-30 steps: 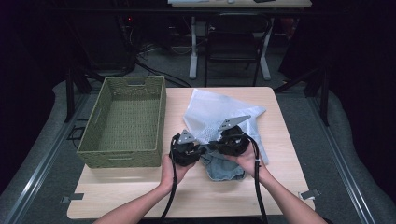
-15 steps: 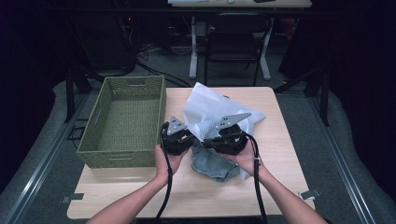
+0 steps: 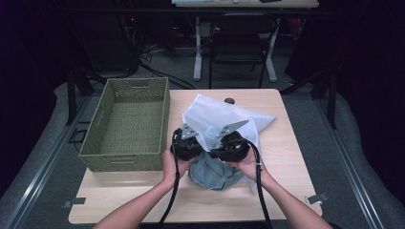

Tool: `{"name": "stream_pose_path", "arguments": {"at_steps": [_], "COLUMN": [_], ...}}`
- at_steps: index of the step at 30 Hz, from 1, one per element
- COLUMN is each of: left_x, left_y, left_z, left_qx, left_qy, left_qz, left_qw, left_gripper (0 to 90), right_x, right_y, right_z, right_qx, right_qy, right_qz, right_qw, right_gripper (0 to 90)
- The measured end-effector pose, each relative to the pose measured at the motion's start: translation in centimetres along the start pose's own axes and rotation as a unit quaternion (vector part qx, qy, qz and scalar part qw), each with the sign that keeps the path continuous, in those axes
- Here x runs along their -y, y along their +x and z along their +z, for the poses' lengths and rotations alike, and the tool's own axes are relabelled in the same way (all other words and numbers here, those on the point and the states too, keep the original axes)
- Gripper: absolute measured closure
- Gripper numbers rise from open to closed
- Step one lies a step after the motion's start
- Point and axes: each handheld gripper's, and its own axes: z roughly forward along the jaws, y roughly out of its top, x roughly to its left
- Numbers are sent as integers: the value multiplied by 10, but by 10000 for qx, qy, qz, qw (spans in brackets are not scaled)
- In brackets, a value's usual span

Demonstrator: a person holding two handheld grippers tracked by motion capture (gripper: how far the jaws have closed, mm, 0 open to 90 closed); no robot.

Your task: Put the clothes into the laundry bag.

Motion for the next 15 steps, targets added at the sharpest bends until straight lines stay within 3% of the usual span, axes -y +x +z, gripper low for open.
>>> {"name": "stream_pose_path", "arguments": {"at_steps": [3,5,6,7,8,10,13,15], "left_x": [-1,1,1,3,6,9,12,14], "left_y": [4,6,6,6,6,5,4,-1], "left_z": [-3,-13,-13,-17,-24,-31,-42,-49], "left_qx": [151,202,202,172,197,143,226,251], "left_qy": [162,395,395,446,615,672,697,721], "left_qz": [-9,33,33,58,83,136,98,203], "left_qw": [9998,9990,9990,9988,9979,9975,9973,9969], "left_gripper": [667,557,518,518,439,400,328,298], "right_x": [6,8,8,8,8,7,6,5], "right_y": [-5,-6,-6,-6,-5,-3,-1,-1], "right_z": [3,4,4,4,5,7,7,7], "right_qx": [35,26,26,2,14,38,71,83], "right_qy": [89,123,123,127,147,175,202,188], "right_qz": [64,73,73,76,57,2,6,-40], "right_qw": [9999,9999,9999,9999,9999,9998,9998,9998], "right_gripper": [892,892,892,891,891,891,891,891]}}
